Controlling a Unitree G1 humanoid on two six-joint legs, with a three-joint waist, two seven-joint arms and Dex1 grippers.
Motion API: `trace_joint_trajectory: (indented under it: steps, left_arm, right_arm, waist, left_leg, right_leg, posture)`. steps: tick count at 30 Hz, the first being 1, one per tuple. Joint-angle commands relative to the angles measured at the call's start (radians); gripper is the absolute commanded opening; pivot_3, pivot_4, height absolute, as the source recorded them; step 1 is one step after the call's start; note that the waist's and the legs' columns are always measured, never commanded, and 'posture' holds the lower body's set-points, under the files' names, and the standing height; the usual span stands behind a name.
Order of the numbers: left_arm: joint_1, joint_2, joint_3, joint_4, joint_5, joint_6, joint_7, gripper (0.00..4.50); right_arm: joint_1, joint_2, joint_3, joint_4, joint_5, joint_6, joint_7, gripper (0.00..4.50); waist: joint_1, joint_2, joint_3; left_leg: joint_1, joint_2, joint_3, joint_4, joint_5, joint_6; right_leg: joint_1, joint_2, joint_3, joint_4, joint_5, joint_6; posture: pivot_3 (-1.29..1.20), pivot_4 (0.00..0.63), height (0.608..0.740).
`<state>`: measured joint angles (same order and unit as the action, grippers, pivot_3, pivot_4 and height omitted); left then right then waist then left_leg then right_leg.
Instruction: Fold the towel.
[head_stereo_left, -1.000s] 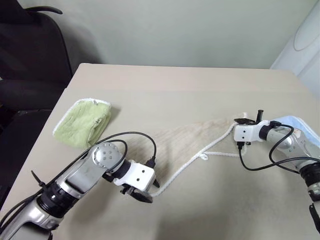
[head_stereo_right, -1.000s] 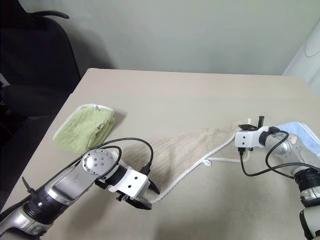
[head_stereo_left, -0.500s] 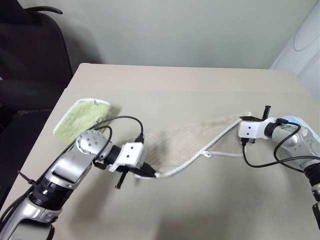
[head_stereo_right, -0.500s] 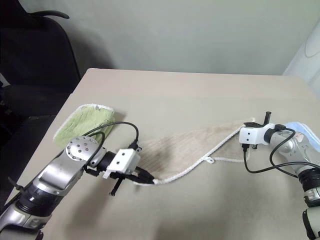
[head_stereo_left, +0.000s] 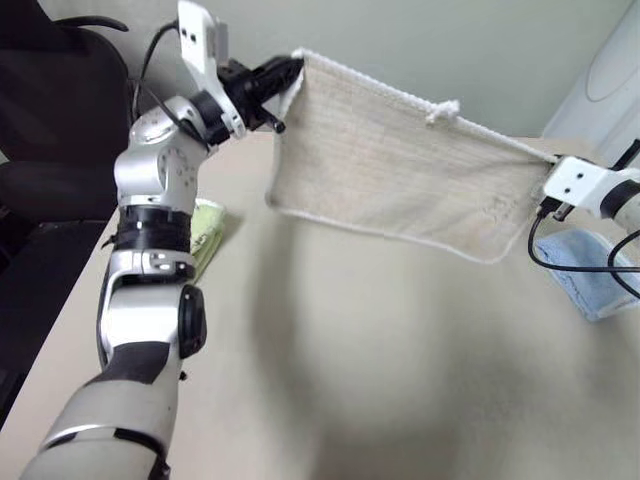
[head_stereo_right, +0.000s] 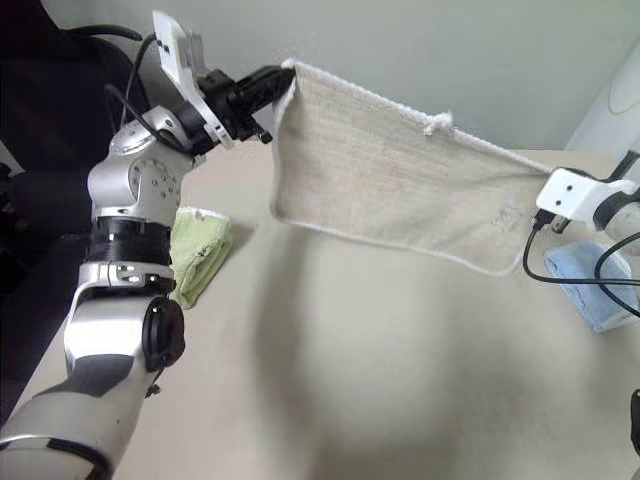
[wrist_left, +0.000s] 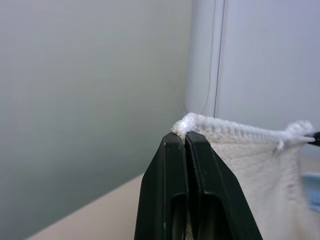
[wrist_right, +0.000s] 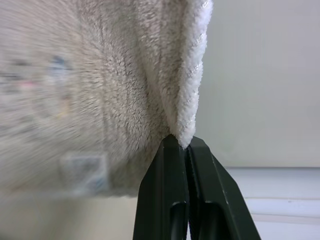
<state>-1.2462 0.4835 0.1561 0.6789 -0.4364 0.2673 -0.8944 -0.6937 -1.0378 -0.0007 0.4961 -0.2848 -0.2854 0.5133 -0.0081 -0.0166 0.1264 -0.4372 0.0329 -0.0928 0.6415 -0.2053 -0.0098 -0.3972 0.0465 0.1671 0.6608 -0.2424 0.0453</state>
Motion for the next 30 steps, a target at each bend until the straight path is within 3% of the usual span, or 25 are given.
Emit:
trace_joint_trajectory:
  steps: [1, 6, 10, 15, 20, 25, 30]
  left_arm:
    - [0.023, 0.089, 0.033, -0.072, -0.028, -0.001, -0.127, 0.0]
    - [0.309, 0.216, 0.0, -0.411, -0.117, 0.179, -0.31, 0.0]
    - [0.629, 0.341, 0.016, -0.758, -0.248, 0.348, -0.395, 0.0]
    - [0.894, 0.439, 0.027, -0.933, -0.281, 0.422, -0.387, 0.0]
    - [0.923, 0.425, 0.007, -0.898, -0.238, 0.395, -0.313, 0.0]
    - [0.745, 0.312, -0.051, -0.675, -0.081, 0.354, -0.09, 0.0]
    - [0.641, 0.256, -0.158, -0.485, 0.087, 0.229, -0.042, 0.0]
  right_arm:
    - [0.084, -0.083, -0.126, -0.083, 0.12, 0.045, 0.097, 0.01]
    - [0.35, -0.144, -0.272, -0.249, 0.272, 0.111, 0.261, 0.01]
    - [0.558, -0.149, -0.388, -0.408, 0.374, 0.162, 0.387, 0.01]
    - [0.674, -0.158, -0.426, -0.502, 0.464, 0.238, 0.529, 0.01]
    - [0.556, -0.131, -0.302, -0.439, 0.431, 0.225, 0.539, 0.01]
    - [0.291, -0.044, -0.077, -0.267, 0.254, 0.163, 0.473, 0.01]
    - [0.082, 0.059, 0.094, -0.057, 0.06, 0.099, 0.363, 0.01]
  waist:
    - [0.001, 0.0, 0.0]
    - [0.002, 0.0, 0.0]
    - [0.002, -0.001, 0.0]
    - [0.005, -0.001, 0.001]
    - [0.008, -0.002, 0.002]
    - [0.008, -0.002, 0.001]
    - [0.006, 0.0, 0.0]
  left_leg:
    - [-0.001, 0.0, 0.0, 0.0, 0.001, -0.001]
    - [-0.002, -0.001, 0.0, -0.003, 0.001, -0.007]
    - [-0.005, -0.001, 0.001, -0.002, 0.002, -0.016]
    - [0.003, -0.001, 0.001, 0.002, -0.001, -0.01]
    - [0.02, -0.001, -0.001, 0.002, 0.002, -0.011]
    - [0.024, -0.001, -0.003, 0.003, 0.004, -0.01]
    - [0.016, -0.001, -0.004, 0.002, 0.002, -0.008]
  right_leg:
    - [-0.001, 0.0, 0.0, 0.0, -0.001, 0.0]
    - [-0.002, 0.0, 0.001, 0.0, -0.011, 0.0]
    - [-0.004, 0.0, 0.001, 0.0, -0.013, 0.001]
    - [0.004, 0.0, -0.001, 0.002, -0.013, -0.001]
    - [0.014, 0.001, -0.001, 0.002, -0.015, -0.014]
    - [0.015, 0.001, -0.001, 0.003, -0.007, -0.027]
    - [0.006, 0.001, -0.001, 0.003, 0.01, -0.005]
  posture:
    - [0.0, 0.15, 0.735]
    - [0.0, 0.15, 0.735]
    - [0.0, 0.15, 0.735]
    - [0.0, 0.15, 0.735]
    - [0.0, 0.15, 0.735]
    - [0.0, 0.15, 0.735]
    - [0.0, 0.15, 0.735]
